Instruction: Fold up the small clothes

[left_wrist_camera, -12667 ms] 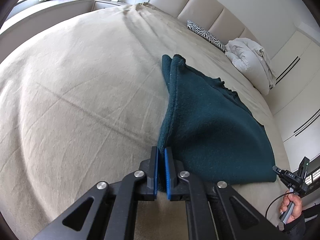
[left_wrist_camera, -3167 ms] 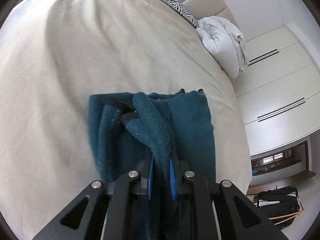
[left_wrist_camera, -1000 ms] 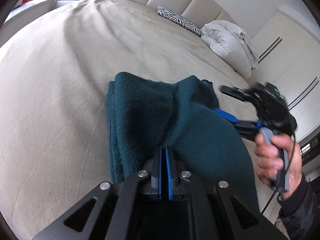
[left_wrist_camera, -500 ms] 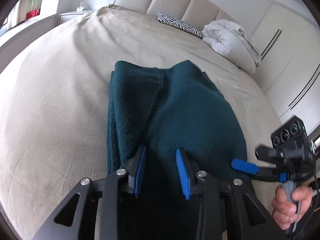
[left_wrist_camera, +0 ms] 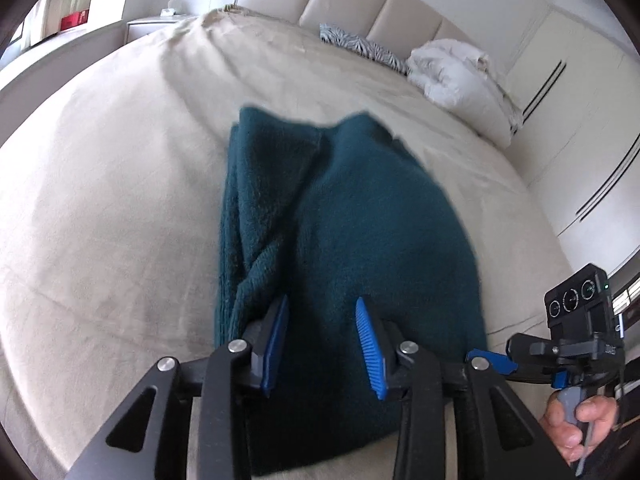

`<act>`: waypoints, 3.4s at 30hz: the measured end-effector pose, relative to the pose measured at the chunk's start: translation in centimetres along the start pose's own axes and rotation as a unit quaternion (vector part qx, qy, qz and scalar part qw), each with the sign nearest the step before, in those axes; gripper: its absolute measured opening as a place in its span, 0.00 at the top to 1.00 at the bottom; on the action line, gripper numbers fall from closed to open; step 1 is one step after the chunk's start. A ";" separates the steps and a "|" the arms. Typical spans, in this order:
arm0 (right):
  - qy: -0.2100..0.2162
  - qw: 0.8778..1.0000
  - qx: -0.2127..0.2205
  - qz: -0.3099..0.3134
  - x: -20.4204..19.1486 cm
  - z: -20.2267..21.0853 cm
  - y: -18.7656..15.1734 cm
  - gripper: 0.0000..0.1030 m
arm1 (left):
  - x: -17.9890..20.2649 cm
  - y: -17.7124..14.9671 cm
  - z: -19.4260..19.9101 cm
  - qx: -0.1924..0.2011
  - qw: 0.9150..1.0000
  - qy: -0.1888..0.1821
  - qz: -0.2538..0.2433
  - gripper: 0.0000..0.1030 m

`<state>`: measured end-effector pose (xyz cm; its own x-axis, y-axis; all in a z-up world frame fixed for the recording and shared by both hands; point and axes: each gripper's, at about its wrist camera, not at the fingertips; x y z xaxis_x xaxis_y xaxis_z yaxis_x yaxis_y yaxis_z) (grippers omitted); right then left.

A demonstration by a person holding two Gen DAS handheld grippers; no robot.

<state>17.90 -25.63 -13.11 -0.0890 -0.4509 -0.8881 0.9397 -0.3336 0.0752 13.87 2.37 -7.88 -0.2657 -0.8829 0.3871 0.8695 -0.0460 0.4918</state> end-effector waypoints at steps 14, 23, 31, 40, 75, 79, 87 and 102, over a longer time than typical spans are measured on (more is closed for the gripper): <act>-0.074 0.996 0.015 -0.041 1.6 -1.1 10.5 0.34 | -6.8 5.1 -2.3 -0.060 0.991 -0.048 0.113 0.24; -0.124 0.992 -0.007 -0.021 0.5 -3.4 11.4 0.49 | -4.0 6.9 -5.3 -0.130 0.987 -0.034 0.087 0.59; -0.171 0.984 0.012 0.040 -4.7 -1.8 9.4 0.64 | -1.3 6.3 -3.3 -0.112 0.991 -0.014 0.077 0.75; -0.137 0.987 0.042 0.076 -10.6 7.5 1.5 0.65 | 7.4 1.1 3.6 -0.089 0.996 -0.029 -0.006 0.75; -0.329 0.917 0.196 0.108 -4.2 18.4 -14.2 0.51 | 11.3 -11.1 10.6 0.096 0.991 0.071 -0.060 0.00; -0.399 0.859 0.263 0.182 -10.8 19.3 -17.6 0.18 | 14.6 -11.4 15.0 0.163 0.972 0.140 -0.098 0.00; -0.424 0.809 0.344 0.218 -20.8 22.5 -21.6 0.01 | 16.2 -12.0 22.9 0.199 0.973 0.110 -0.050 0.00; -0.437 0.845 0.251 0.179 -23.6 21.3 -25.6 0.01 | 16.4 -13.9 21.2 0.146 0.975 0.161 -0.047 0.00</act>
<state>-11.07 -24.07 15.55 -0.2456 -0.9631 -0.1103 0.7188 -0.2573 0.6459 -11.44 -1.55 8.18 -0.1534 -0.9843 0.0876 0.6787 -0.0405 0.7333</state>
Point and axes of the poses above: each gripper's, at about its wrist camera, not at the fingertips, and z roughly against the way its jaws point, x to its right, y to its top, and after that the axes turned 6 degrees about -x, right-handed
